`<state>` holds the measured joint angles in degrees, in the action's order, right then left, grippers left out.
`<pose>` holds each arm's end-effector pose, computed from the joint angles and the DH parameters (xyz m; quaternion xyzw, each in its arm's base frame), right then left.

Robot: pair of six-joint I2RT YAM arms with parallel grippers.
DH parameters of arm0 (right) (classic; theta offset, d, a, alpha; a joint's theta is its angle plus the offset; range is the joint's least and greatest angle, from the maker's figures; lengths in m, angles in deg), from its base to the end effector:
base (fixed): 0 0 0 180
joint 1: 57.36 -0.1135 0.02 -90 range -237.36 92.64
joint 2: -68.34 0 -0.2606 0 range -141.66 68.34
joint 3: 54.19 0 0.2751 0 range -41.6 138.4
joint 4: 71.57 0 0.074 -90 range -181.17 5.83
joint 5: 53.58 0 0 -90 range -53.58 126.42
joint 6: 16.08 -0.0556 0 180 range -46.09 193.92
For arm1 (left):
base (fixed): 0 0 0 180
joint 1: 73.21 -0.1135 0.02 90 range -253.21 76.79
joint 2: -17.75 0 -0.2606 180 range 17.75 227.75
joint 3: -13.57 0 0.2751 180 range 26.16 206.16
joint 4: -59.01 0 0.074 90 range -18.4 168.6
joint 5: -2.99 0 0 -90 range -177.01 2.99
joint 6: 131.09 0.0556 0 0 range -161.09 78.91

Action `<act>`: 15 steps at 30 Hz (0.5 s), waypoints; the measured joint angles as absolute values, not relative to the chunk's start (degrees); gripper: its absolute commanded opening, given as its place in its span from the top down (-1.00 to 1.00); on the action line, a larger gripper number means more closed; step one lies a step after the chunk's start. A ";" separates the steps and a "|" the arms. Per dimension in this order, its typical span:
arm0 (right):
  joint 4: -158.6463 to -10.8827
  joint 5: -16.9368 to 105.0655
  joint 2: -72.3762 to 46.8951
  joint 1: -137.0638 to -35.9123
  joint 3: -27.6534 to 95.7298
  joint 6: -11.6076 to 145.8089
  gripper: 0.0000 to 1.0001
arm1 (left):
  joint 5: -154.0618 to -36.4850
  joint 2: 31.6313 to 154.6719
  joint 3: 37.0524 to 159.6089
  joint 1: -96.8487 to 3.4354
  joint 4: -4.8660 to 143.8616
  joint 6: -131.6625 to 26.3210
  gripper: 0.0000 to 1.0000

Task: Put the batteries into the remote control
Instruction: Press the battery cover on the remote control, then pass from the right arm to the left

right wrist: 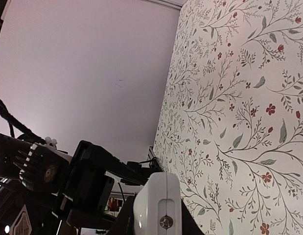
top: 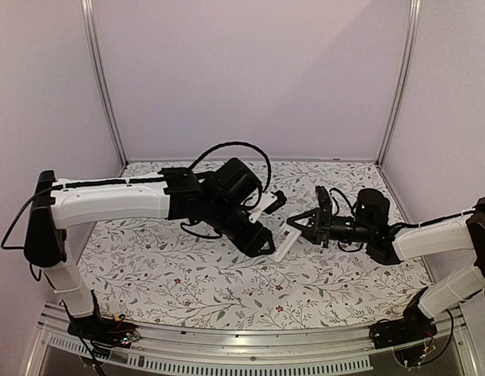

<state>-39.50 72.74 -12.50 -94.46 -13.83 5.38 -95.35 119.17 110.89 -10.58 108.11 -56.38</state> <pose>0.2236 0.2104 0.1748 -0.0011 0.7476 0.6372 0.1872 0.1874 -0.3796 0.2460 0.4010 0.8575 -0.2516 0.2014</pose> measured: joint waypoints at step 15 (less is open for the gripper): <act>-57.82 66.66 -5.00 -95.14 -9.15 13.67 1.00 | -89.89 112.16 108.18 -9.33 105.51 -56.97 -0.99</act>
<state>-57.82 66.66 -5.00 -95.14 -9.15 13.67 -89.89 112.16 108.18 -9.33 105.51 -56.97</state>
